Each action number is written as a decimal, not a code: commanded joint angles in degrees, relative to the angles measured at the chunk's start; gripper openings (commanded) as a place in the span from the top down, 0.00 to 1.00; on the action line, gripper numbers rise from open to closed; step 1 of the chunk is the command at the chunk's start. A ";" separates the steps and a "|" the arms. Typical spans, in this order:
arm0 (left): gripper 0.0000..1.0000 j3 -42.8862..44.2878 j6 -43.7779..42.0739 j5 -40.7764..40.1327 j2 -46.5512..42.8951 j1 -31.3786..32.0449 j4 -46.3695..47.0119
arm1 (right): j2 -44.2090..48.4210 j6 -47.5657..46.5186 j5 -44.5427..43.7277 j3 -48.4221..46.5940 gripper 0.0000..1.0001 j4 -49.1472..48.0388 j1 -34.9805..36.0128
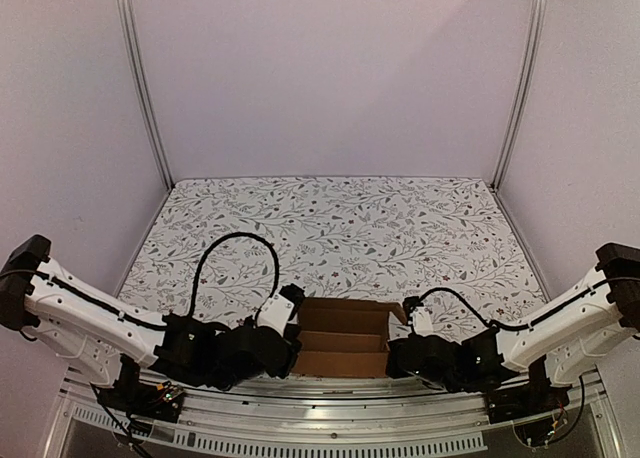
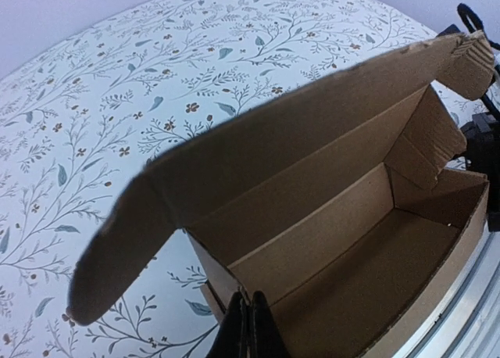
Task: Fold the paper box
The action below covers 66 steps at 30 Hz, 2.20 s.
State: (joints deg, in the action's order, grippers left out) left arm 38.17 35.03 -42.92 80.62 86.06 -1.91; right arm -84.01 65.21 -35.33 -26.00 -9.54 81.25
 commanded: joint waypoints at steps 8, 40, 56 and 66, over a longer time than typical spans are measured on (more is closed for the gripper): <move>1.00 -2.04 -7.89 4.56 2.37 -7.29 12.35 | 0.17 -6.76 -1.32 -3.21 1.00 -2.50 -4.72; 1.00 -11.48 -16.20 9.63 10.77 -14.34 44.16 | 14.65 -31.04 4.00 -7.44 1.00 20.23 -8.75; 1.00 -12.29 -16.97 8.00 11.71 -13.19 46.94 | 23.79 -46.84 -2.47 -26.63 1.00 41.05 -10.78; 1.00 -13.97 -18.90 6.65 13.14 -10.89 52.94 | 0.04 -54.79 7.93 -45.87 1.00 40.58 -15.65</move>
State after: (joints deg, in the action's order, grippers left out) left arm 25.78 17.80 -35.33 92.09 73.65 46.83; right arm -77.62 14.11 -32.01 -67.81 30.09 66.74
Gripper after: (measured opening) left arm 0.005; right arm 0.005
